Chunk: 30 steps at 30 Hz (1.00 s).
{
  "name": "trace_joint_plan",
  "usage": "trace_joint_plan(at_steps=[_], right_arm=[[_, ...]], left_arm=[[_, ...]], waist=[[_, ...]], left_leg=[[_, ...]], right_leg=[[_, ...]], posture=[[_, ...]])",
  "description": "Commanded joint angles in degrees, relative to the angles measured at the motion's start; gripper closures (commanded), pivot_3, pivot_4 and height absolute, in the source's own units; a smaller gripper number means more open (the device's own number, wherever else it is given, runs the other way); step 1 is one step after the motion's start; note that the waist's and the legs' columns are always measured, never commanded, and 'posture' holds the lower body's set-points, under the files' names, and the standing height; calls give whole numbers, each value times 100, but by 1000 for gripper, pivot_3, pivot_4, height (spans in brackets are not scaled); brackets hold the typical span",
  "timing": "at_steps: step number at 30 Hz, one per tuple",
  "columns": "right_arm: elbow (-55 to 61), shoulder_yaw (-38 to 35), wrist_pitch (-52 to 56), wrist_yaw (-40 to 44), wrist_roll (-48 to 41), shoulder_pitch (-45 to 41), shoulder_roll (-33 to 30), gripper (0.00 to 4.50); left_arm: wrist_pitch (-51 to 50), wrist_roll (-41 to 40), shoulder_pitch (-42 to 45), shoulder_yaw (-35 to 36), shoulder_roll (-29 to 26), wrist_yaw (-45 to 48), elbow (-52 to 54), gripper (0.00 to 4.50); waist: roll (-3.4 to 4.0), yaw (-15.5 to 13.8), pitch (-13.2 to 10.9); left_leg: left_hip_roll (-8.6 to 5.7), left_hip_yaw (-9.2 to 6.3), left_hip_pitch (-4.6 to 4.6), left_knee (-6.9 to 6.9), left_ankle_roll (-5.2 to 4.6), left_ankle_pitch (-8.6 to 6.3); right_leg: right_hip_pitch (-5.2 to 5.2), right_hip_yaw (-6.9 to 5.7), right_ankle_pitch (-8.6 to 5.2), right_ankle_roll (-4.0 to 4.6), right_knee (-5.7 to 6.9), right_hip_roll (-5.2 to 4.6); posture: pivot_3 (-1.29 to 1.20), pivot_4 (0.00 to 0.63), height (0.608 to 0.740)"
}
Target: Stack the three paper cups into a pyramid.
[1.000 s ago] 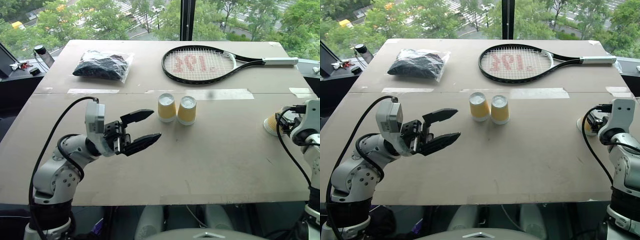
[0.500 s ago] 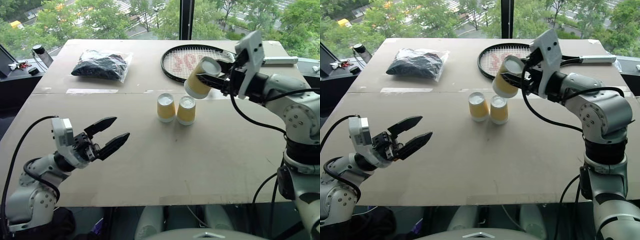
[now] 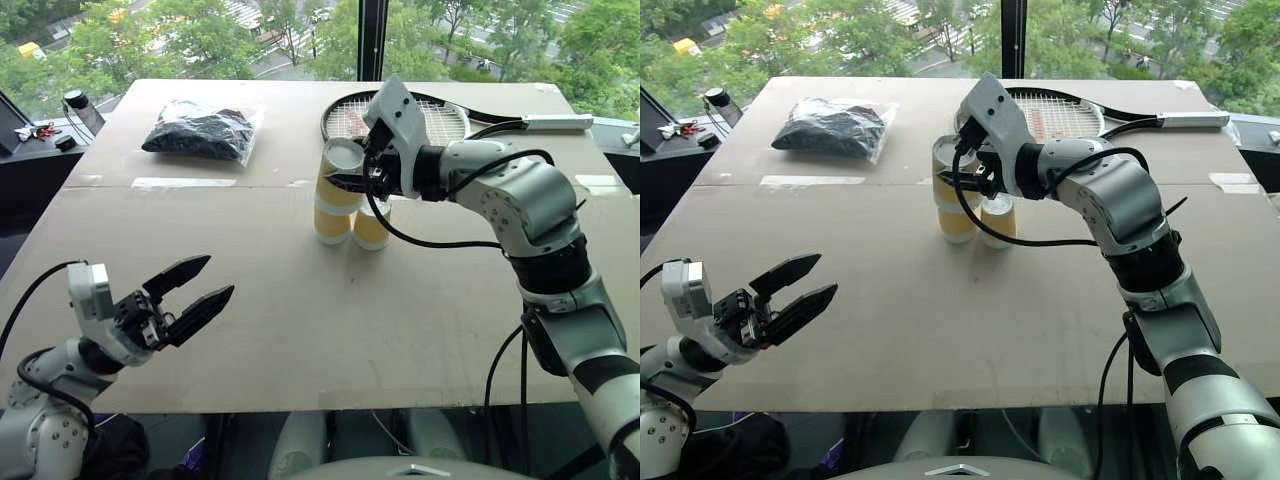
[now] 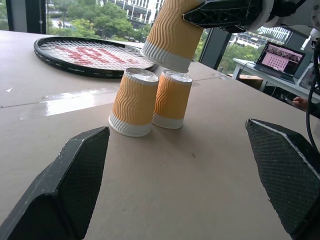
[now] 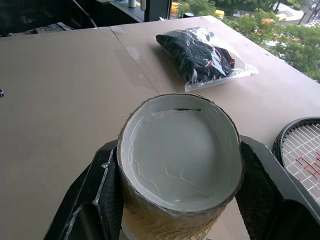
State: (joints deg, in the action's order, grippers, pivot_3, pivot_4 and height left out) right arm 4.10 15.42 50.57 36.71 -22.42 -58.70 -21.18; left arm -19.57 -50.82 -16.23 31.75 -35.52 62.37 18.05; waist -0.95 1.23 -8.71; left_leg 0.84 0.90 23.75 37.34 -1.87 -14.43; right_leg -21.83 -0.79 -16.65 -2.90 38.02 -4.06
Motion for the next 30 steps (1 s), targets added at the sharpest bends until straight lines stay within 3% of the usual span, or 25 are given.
trace_joint_plan(at_steps=[1,13,25,26,29,30], right_arm=[[0,-92,-189,91,138,-280,17,2276],[-579,-41,-362,394,518,-276,51,2276],[-474,114,-272,665,696,-108,-50,2276],[-480,173,-311,715,741,-82,-83,1263],[-530,264,-435,755,872,-37,-151,59],[-524,267,-472,773,899,-28,-172,59]], left_arm=[[97,-160,-37,195,10,62,200,0],[178,-532,30,563,24,361,125,0],[296,-379,12,464,174,469,-12,0],[301,-373,21,457,175,473,-23,0],[302,-367,54,429,181,466,-29,0],[300,-365,70,416,184,459,-29,0]], waist=[[0,-3,0],[0,-4,0],[0,-6,0],[0,-6,0],[0,-8,0],[0,-8,0]], left_leg=[[0,1,1,0,0,0],[0,3,1,-1,-3,-2],[1,2,1,-2,-4,-2],[1,2,1,-2,-4,-3],[1,3,1,-2,-4,-3],[1,4,1,-1,-4,-2]], right_leg=[[-1,-1,0,0,0,0],[-2,0,0,0,-2,-2],[-2,1,0,0,-2,-3],[-2,1,0,0,-2,-4],[-2,0,0,0,-3,-3],[-2,0,0,0,-3,-3]], posture=[[0,150,740],[0,150,740],[0,150,740],[0,150,740],[0,150,740],[0,150,740]])
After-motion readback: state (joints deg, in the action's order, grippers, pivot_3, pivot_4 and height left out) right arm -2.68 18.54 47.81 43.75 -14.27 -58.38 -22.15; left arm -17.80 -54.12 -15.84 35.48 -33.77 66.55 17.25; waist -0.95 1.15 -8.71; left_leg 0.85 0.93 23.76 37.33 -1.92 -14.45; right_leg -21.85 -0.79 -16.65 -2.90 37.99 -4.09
